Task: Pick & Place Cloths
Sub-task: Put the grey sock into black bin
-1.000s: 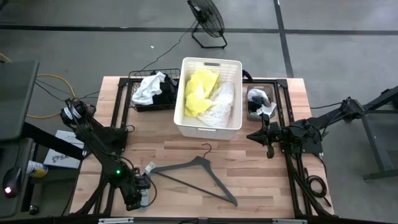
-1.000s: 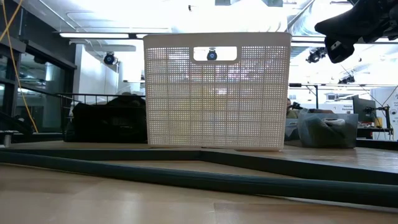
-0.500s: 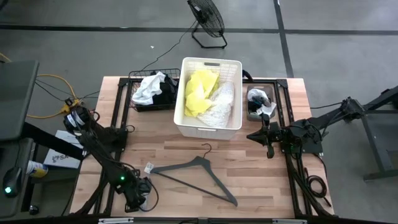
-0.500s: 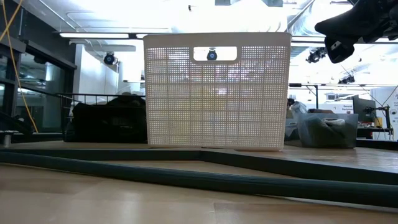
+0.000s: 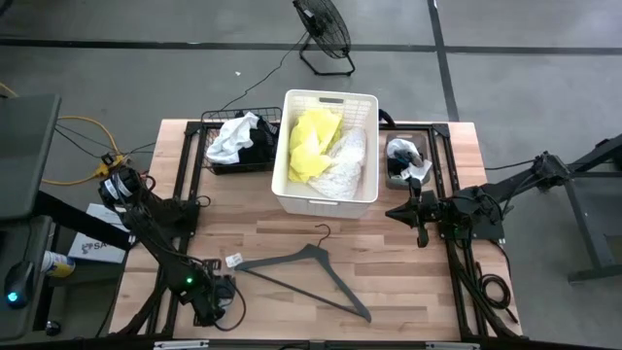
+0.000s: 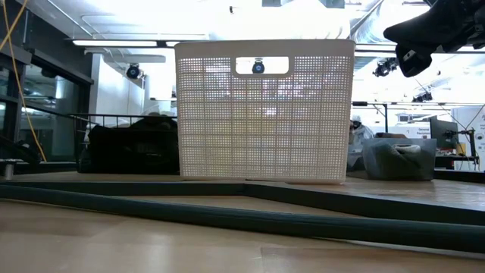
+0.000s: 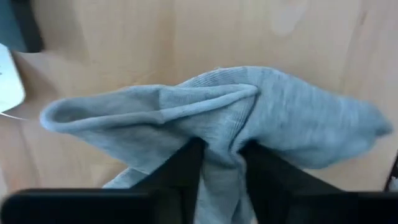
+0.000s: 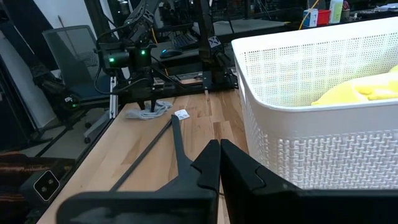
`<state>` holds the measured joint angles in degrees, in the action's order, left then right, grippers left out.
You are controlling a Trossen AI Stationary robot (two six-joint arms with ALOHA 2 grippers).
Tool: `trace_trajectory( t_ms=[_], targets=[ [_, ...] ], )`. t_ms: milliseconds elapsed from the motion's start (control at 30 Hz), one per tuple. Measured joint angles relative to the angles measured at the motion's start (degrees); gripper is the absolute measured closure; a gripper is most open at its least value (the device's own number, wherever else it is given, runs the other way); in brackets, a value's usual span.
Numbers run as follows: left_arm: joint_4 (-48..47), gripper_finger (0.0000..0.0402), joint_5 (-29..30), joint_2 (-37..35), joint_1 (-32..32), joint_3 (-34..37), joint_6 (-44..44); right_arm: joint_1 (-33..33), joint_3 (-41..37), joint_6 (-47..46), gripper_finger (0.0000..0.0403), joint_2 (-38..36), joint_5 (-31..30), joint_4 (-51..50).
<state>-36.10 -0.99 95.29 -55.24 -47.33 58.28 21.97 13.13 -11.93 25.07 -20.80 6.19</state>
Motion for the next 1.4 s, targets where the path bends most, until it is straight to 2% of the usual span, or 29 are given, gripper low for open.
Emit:
trace_trajectory(
  t_ms=[133, 200, 333, 533, 933, 1167, 1300, 1400],
  targets=[
    [-0.5, 0.0365, 0.6, 0.0, 0.1, 0.0, 0.0, 0.0, 0.0, 0.0, 0.0400, 0.0, 0.0, 0.0],
    [-0.3, 0.0388, 0.5, 0.0, 0.1, 0.0, 0.1, 0.0, 0.0, 0.0, 0.0400, 0.0, 0.0, 0.0],
    [-0.4, 0.0390, 1.1, 0.2, 0.1, -0.9, -0.4, 0.0, 0.0, 0.0, 0.0400, 0.0, 0.0, 0.0],
    [-3.7, 0.0397, 3.8, 0.7, 0.1, -7.2, -4.2, 0.0, 0.0, 0.0, 0.0400, 0.0, 0.0, 0.0],
    [-11.0, 0.0400, 16.3, 0.7, 0.1, -20.8, -10.1, 0.0, 0.0, 0.0, 0.0400, 0.0, 0.0, 0.0],
    [-14.3, 0.0401, 21.4, 0.5, 0.2, -28.9, -13.0, 0.0, 0.0, 0.0, 0.0400, 0.0, 0.0, 0.0],
    [-15.6, 0.0401, 27.1, 0.5, 0.2, -33.2, -16.6, 0.0, 0.0, 0.0, 0.0400, 0.0, 0.0, 0.0],
    [-15.9, 0.0401, 33.4, 0.5, 0.2, -35.7, -23.1, 0.0, 0.0, 0.0, 0.0400, 0.0, 0.0, 0.0]
  ],
)
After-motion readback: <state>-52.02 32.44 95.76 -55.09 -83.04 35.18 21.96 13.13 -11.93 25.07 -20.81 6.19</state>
